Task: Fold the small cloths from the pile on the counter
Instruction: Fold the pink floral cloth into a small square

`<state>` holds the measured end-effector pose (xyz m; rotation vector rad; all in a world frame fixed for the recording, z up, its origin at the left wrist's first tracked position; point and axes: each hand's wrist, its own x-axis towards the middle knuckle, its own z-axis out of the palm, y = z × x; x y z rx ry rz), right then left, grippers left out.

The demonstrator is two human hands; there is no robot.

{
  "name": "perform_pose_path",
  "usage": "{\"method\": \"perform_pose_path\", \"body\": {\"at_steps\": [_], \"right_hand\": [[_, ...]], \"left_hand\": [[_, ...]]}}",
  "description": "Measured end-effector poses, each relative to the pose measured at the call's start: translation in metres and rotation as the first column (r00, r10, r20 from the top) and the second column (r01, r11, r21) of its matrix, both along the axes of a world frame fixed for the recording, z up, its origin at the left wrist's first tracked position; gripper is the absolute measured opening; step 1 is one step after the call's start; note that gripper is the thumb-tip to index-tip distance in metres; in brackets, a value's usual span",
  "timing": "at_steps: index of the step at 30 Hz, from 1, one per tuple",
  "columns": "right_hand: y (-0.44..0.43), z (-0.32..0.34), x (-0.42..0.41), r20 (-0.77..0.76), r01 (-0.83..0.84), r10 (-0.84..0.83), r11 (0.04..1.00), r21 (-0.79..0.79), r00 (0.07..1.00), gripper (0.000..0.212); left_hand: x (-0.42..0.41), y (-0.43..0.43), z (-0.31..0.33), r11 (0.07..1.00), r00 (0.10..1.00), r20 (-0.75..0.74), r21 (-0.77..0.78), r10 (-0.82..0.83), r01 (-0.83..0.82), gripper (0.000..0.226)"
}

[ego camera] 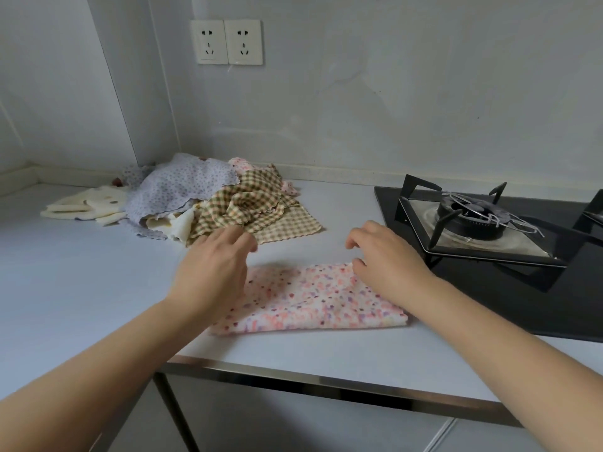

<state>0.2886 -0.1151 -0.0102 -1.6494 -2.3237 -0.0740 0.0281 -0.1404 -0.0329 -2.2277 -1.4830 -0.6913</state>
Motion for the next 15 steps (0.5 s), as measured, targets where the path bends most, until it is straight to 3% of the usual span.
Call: {"method": "perform_pose_path", "body": {"at_steps": [1,2,3,4,6,8,11,15], "right_hand": [[-0.009,-0.002,-0.004,-0.048,-0.029,0.030,0.999,0.014,0.998,0.029],[-0.018,-0.006,-0.010,-0.088,-0.066,0.063,0.997,-0.034,0.994,0.035],[-0.028,-0.011,-0.015,-0.105,-0.103,0.089,0.985,-0.135,0.990,0.043],[-0.036,-0.018,-0.019,-0.073,-0.122,0.107,0.958,-0.261,0.992,0.052],[-0.043,-0.029,-0.021,0.078,-0.097,0.139,0.911,-0.402,0.987,0.065],[-0.041,-0.033,-0.019,0.123,-0.079,0.144,0.904,-0.421,0.982,0.067],[-0.035,-0.033,-0.017,0.149,-0.088,0.165,0.902,-0.422,0.975,0.067],[-0.022,-0.028,-0.011,0.206,-0.076,0.171,0.912,-0.402,0.964,0.061]], "left_hand": [[0.002,-0.005,0.000,0.992,0.991,0.042,-0.009,-0.129,0.129,0.020],[0.005,-0.010,-0.001,0.969,0.972,0.091,-0.102,-0.218,0.227,0.021],[0.008,-0.015,-0.003,0.920,0.959,0.137,-0.278,-0.248,0.277,0.037],[0.010,-0.018,-0.007,0.852,0.960,0.132,-0.442,-0.248,0.281,0.061],[0.008,-0.015,-0.014,0.788,0.980,-0.057,-0.604,-0.191,0.118,0.099],[0.004,-0.011,-0.015,0.789,0.981,-0.142,-0.614,-0.135,0.020,0.111],[0.007,-0.017,-0.011,0.772,0.971,-0.147,-0.634,-0.191,0.056,0.101],[0.010,-0.026,-0.005,0.730,0.973,-0.205,-0.680,-0.106,-0.064,0.117]]}}
